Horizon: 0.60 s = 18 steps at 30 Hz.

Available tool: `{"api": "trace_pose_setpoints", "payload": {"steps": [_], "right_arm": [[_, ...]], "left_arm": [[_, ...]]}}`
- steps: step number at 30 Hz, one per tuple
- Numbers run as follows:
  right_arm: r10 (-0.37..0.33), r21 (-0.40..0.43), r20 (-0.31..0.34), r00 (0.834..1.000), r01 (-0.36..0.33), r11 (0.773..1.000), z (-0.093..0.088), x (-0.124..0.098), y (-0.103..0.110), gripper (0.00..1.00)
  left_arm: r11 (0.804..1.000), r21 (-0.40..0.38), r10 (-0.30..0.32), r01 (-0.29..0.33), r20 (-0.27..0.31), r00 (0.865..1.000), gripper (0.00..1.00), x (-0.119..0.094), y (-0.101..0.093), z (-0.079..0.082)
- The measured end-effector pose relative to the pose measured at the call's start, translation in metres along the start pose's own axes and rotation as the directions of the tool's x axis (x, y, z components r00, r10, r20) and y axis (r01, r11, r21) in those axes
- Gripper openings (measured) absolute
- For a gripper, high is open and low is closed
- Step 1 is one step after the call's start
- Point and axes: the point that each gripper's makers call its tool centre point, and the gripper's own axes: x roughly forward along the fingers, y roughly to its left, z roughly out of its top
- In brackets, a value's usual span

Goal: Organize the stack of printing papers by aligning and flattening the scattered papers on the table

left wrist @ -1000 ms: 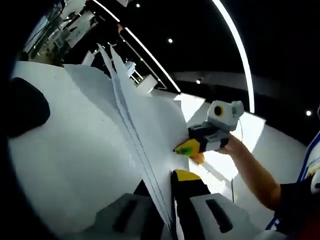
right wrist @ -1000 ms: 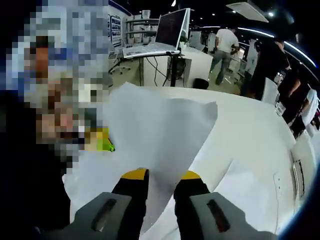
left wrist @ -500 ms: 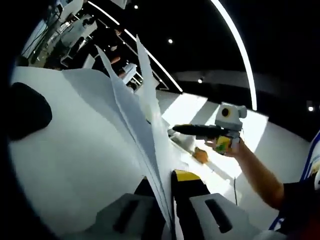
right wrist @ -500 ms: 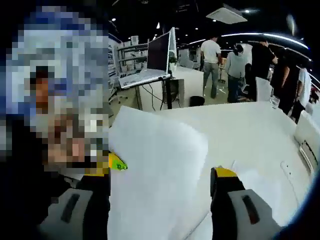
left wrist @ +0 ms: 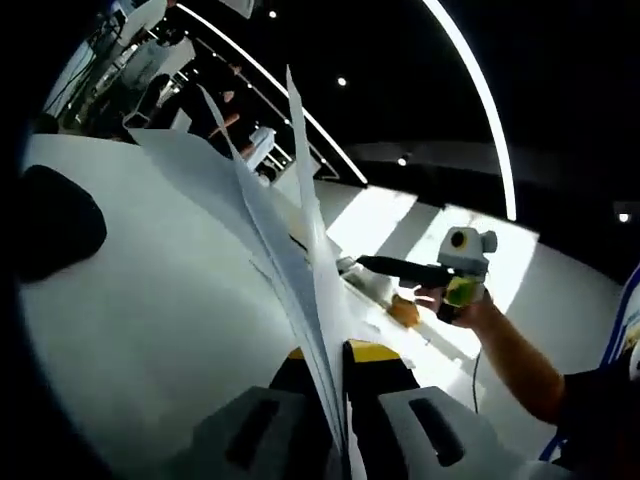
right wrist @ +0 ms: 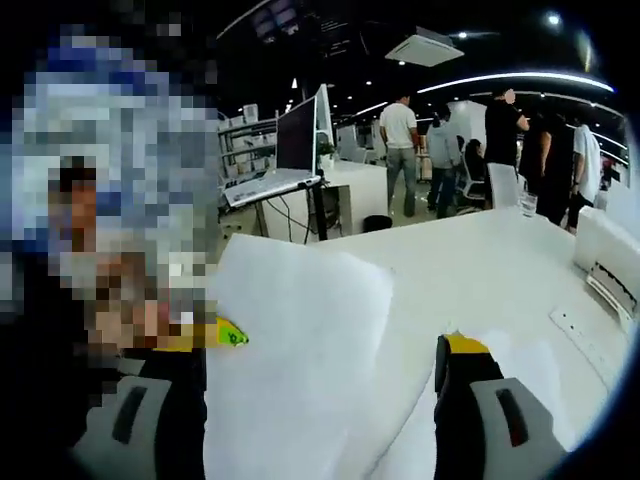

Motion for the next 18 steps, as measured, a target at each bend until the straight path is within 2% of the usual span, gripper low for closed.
{"api": "trace_pose_setpoints", "payload": {"steps": [9,12,13,16,18], "right_arm": [[-0.011,-0.01,0.054,0.998,0.012,1.0,0.017,-0.001,-0.002,0.9],[-0.011,-0.027,0.097,0.995,0.014,1.0,0.02,-0.014,0.004,0.9],[-0.022,-0.017,0.168,0.986,0.025,1.0,0.03,-0.022,0.005,0.9],[-0.039,-0.019,0.273,0.961,0.046,0.999,0.044,-0.044,0.014,0.9],[-0.04,-0.062,0.371,0.928,0.068,0.996,0.056,-0.06,0.024,0.9]], "left_arm": [[1.0,-0.008,0.001,-0.001,-0.004,1.0,0.06,0.001,0.002,0.0],[1.0,-0.012,0.0,0.0,0.0,1.0,0.06,0.001,0.003,0.0],[1.0,-0.015,0.0,0.0,0.0,1.0,0.06,0.001,0.003,0.0],[1.0,-0.021,-0.005,0.005,-0.003,1.0,0.06,0.001,0.002,0.0],[1.0,-0.023,-0.01,0.01,-0.004,1.0,0.06,0.001,0.001,-0.001]]}}
